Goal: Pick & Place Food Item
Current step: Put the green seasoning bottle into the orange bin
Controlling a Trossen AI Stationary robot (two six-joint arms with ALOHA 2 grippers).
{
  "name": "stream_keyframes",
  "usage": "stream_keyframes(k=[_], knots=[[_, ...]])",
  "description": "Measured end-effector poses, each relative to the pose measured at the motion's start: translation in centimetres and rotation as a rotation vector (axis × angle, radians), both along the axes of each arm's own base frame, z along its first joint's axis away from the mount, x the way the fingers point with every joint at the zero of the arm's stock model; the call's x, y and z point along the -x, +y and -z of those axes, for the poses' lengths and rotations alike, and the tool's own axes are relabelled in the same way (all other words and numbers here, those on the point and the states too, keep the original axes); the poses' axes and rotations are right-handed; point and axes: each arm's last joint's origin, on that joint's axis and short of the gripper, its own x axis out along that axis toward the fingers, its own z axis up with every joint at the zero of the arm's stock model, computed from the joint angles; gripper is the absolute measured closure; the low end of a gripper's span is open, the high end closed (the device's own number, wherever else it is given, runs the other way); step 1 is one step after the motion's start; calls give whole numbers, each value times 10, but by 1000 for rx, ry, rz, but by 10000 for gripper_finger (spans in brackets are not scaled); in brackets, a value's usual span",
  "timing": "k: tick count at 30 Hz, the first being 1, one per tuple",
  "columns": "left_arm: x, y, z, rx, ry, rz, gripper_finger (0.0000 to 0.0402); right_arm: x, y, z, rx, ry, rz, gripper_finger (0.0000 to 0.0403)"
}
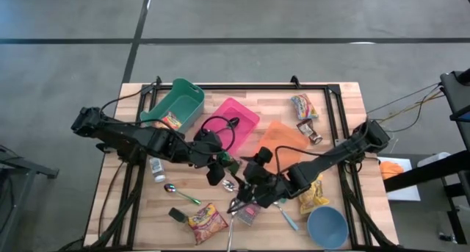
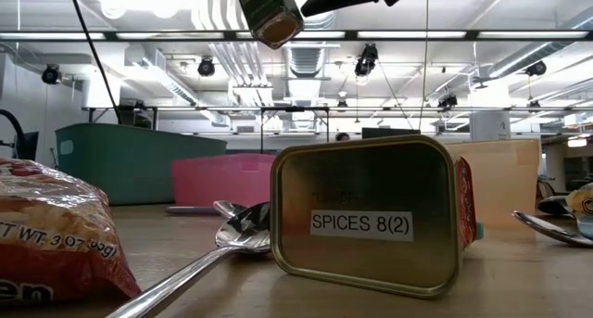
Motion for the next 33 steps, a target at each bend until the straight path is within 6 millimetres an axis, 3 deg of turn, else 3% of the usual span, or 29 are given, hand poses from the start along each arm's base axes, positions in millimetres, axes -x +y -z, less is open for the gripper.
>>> stream_keyframes(k=[7,24,28,33], knots=[[-1,0,-1,6,-17,1,212,1,1,1,12,13,-10,35],[-5,-3,-6,36,-69,52,212,1,-1,-1,39,-13,45,33],[-5,-3,-6,38,-74,58,212,1,-1,-1,37,-15,45,65],[-5,-4,-7,39,-82,59,212,1,-1,-1,32,-20,46,157]])
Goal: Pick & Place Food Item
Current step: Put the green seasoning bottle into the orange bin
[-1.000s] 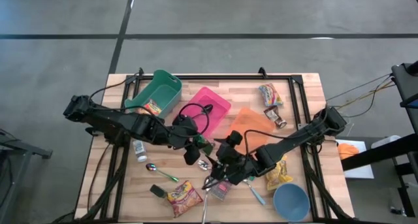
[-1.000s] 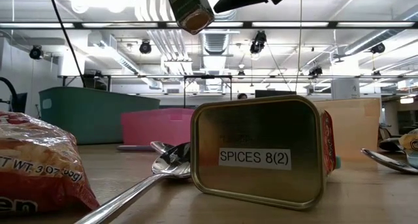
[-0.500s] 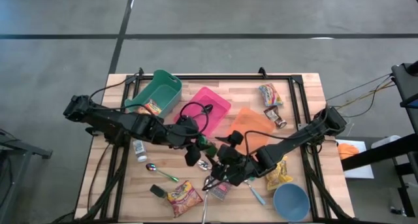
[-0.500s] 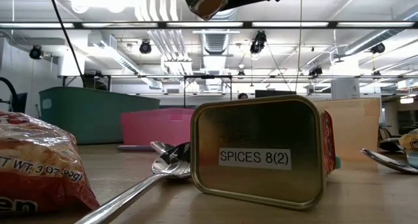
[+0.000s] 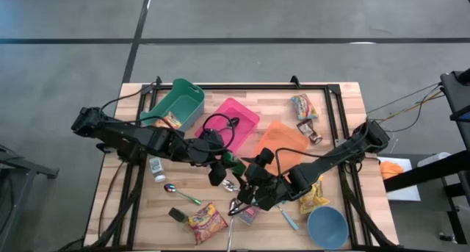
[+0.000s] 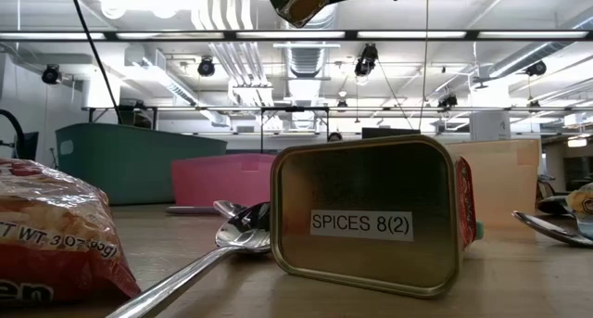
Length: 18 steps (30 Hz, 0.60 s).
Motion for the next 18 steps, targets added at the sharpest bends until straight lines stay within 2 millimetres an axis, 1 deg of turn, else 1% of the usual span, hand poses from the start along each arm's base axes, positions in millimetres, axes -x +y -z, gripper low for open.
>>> stream_keyframes(k=[3,9,11,15,18], knots=[[0,0,0,-2,-1,0,212,0,0,0,-5,-6,1,212],[0,0,0,2,-2,3,210,0,0,0,-5,-8,2,214],[0,-1,0,5,-3,7,182,0,0,0,1,-2,0,214],[0,-2,-1,1,-9,33,104,0,0,0,7,5,-2,214],[0,-3,-2,-18,-11,52,65,-1,0,0,4,-4,1,214]])
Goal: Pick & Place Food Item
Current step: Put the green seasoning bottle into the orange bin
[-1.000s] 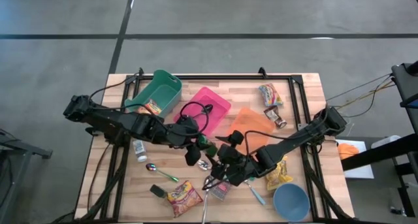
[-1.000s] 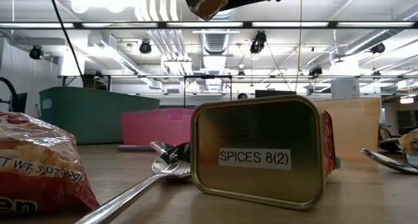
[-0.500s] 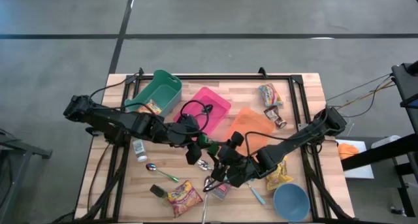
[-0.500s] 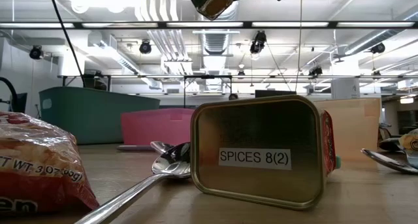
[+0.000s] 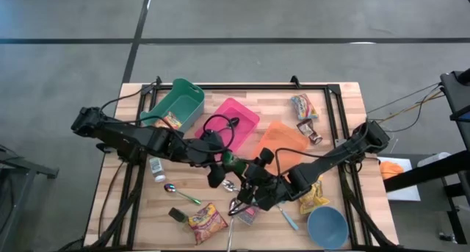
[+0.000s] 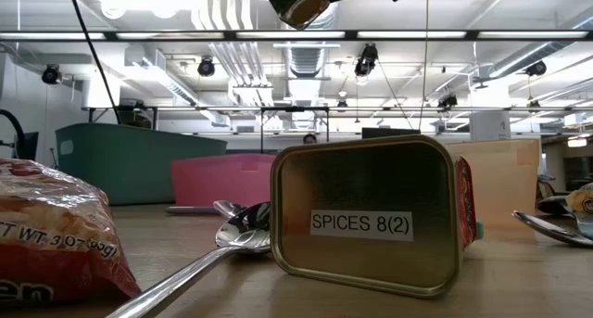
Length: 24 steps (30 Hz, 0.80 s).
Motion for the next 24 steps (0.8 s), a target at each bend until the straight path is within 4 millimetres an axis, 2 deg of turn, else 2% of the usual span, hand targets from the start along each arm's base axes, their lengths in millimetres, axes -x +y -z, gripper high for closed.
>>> stream_keyframes(k=[3,7,15,19,24], knots=[[3,-1,-3,-14,-11,19,44,0,0,-1,-3,-10,3,214],[13,-5,-9,-56,-29,47,38,0,2,-3,-7,-24,0,214],[39,-37,-15,-243,-79,62,36,1,16,-11,34,-65,-72,214],[52,-49,-4,-286,-101,67,36,4,16,-17,32,-77,-79,214],[55,-56,22,-309,-193,77,36,11,19,-25,34,-90,-99,214]])
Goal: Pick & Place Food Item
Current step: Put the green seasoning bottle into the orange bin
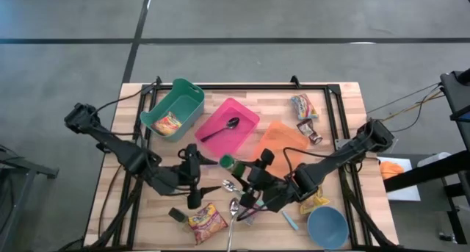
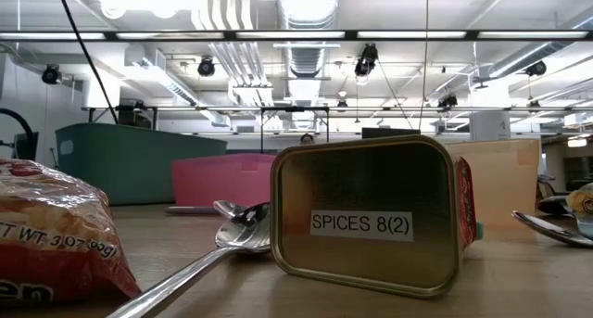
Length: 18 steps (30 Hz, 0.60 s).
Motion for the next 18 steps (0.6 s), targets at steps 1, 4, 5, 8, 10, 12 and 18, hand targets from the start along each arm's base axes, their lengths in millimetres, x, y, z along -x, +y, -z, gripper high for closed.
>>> stream_keyframes(k=[1,4,5,8,10,12,18], knots=[[1,0,5,-5,-26,12,36,2,2,-2,-5,-7,-8,214],[1,0,15,-3,-119,58,36,6,10,-4,-6,-24,-38,214],[2,0,19,-8,-139,74,36,7,14,-6,-7,-38,-53,214],[2,-1,27,-4,-208,112,36,9,23,-11,-4,-72,-109,214],[2,-1,30,-3,-245,134,36,9,27,-14,-15,-99,-165,214],[2,-1,33,-6,-277,175,36,7,29,-17,-25,-126,-215,214],[4,-4,28,-22,-412,296,36,2,30,-17,-7,-156,-246,214]])
